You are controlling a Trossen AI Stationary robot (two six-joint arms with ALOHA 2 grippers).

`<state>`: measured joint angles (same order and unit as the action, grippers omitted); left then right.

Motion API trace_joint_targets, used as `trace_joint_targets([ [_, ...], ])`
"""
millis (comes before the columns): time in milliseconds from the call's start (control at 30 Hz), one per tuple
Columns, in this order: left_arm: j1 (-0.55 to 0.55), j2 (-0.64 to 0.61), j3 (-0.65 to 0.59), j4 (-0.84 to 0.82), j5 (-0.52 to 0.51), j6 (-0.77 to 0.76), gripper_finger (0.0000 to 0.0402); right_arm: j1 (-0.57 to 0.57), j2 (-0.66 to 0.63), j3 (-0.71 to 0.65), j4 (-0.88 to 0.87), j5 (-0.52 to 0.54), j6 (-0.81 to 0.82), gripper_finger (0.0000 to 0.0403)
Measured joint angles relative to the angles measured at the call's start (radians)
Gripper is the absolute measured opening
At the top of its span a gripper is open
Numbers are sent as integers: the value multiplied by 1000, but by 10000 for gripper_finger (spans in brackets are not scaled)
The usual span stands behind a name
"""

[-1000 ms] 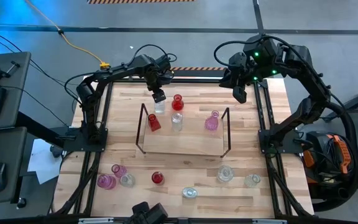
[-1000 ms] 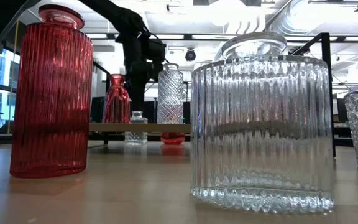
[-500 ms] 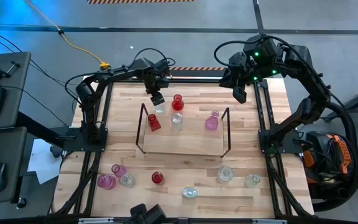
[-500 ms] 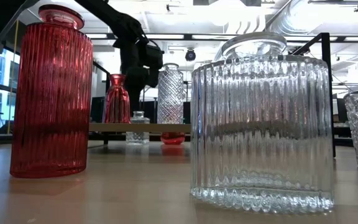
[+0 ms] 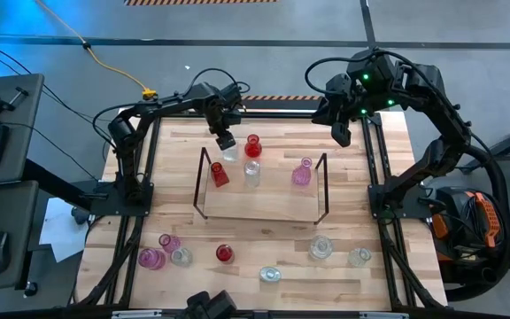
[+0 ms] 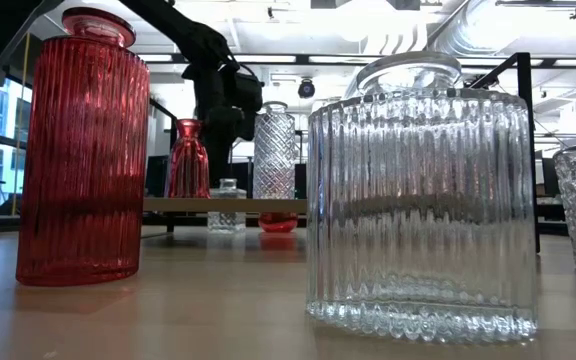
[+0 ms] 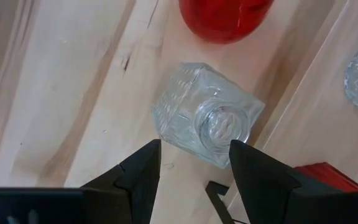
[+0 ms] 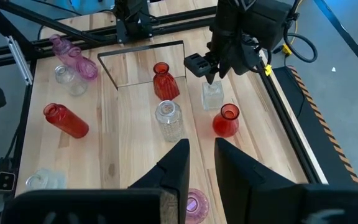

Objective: Sort vases onto shelf
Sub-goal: Put the transparent vase on the shelf

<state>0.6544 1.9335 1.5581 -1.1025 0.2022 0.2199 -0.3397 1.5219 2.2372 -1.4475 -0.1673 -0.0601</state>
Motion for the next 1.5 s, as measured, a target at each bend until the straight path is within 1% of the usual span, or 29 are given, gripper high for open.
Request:
trace_joint_targets([
  [167,0,0,0,-3,7,-2,181,0,0,0,0,0,2,57],
  [300,0,0,-1,-27,51,-5,181,0,0,0,0,0,11,57],
  [833,46,0,-1,19,60,-6,181,0,0,0,0,0,11,57],
  [1000,39,0,0,34,64,-35,181,0,2,0,0,0,10,57],
  [1500,32,-1,0,52,55,-52,181,0,3,0,0,0,0,57],
])
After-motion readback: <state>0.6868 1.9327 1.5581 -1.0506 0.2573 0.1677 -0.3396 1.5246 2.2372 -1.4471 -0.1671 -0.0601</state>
